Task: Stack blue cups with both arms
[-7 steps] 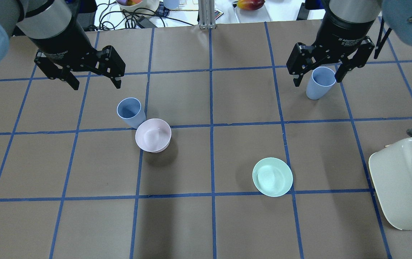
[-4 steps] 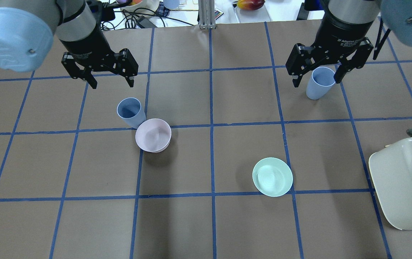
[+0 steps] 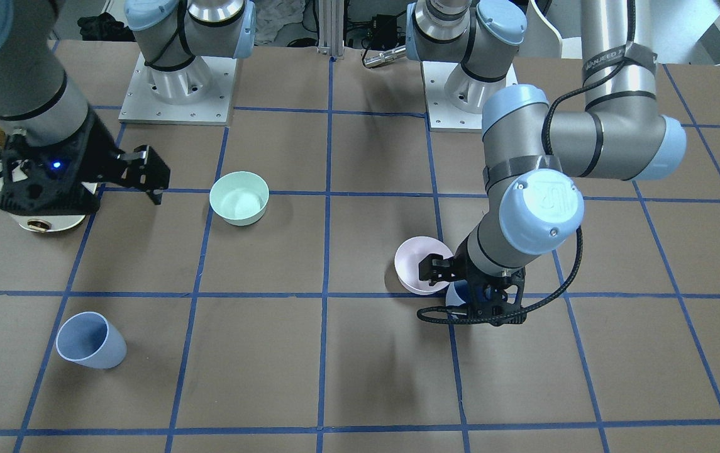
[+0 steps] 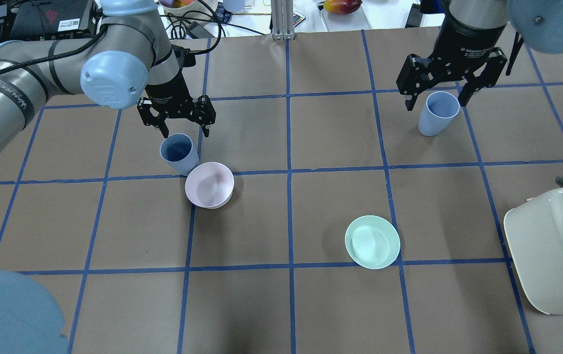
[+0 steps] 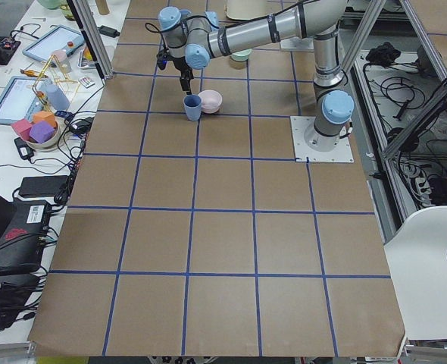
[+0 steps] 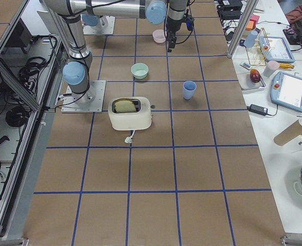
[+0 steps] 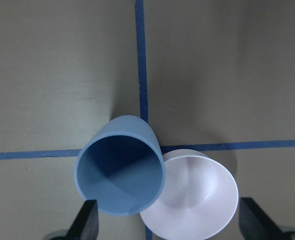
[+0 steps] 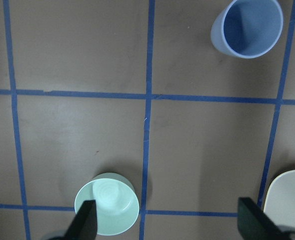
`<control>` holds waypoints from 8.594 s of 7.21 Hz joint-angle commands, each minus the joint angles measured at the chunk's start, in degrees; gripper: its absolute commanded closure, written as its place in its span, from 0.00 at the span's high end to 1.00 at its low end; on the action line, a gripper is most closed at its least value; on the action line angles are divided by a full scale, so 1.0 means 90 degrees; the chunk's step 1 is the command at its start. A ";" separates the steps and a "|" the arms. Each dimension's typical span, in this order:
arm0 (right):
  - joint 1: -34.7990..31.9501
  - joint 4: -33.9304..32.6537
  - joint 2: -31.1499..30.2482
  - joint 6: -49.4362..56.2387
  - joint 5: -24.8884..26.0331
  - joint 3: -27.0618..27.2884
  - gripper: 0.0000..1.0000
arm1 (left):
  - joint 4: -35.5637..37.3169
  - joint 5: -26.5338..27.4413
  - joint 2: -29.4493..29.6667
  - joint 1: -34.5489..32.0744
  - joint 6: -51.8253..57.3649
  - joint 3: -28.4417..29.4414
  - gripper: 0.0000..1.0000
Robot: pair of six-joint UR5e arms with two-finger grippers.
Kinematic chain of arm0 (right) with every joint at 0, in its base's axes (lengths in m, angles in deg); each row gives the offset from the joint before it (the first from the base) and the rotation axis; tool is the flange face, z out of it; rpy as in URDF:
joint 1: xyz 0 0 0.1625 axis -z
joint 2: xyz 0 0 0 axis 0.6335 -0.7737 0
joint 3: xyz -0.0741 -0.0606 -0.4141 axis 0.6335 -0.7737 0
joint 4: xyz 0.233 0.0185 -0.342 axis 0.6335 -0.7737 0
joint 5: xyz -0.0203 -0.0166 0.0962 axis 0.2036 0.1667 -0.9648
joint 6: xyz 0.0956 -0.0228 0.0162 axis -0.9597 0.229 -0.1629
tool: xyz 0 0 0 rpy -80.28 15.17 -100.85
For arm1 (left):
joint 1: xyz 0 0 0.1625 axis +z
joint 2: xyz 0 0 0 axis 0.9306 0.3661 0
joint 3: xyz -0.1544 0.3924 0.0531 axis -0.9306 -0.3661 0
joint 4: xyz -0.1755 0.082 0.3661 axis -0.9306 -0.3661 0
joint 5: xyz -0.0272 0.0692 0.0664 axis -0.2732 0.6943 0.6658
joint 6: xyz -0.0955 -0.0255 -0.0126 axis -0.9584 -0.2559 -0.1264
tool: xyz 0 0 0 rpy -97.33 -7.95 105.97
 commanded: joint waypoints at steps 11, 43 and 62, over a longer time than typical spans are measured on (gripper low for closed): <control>0.1257 -0.1971 0.2498 0.2439 -0.0023 -0.0265 1.00 | -0.0018 0.0428 0.0292 -0.1017 -0.0938 0.0976 0.00; -0.2541 -0.1276 -0.0764 -0.1858 -0.1088 0.2664 0.00 | -0.1699 0.0212 -0.2656 0.0073 -0.0134 0.0285 1.00; -0.2630 -0.0690 -0.0695 -0.2298 -0.1264 0.2343 1.00 | -0.1709 0.0212 -0.2676 0.0073 -0.0115 0.0265 1.00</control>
